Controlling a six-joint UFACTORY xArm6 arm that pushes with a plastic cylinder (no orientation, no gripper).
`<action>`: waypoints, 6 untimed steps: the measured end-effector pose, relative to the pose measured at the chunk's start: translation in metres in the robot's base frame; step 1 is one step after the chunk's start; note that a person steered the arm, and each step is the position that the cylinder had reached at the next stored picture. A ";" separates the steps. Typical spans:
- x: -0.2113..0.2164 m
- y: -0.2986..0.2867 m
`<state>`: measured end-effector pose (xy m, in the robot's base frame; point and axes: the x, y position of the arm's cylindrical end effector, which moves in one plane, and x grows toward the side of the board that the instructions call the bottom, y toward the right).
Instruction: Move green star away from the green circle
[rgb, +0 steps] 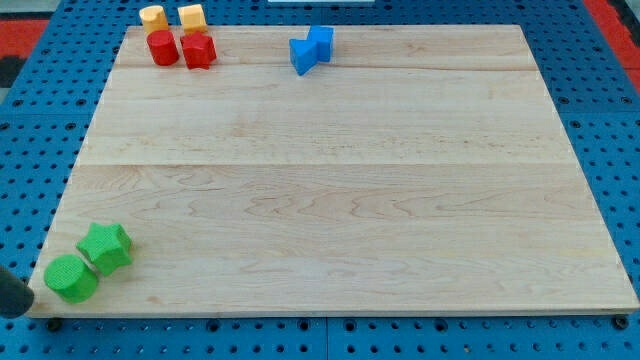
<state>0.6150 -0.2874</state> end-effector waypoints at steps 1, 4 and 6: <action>-0.006 0.029; -0.115 0.112; -0.241 0.220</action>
<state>0.3744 -0.0676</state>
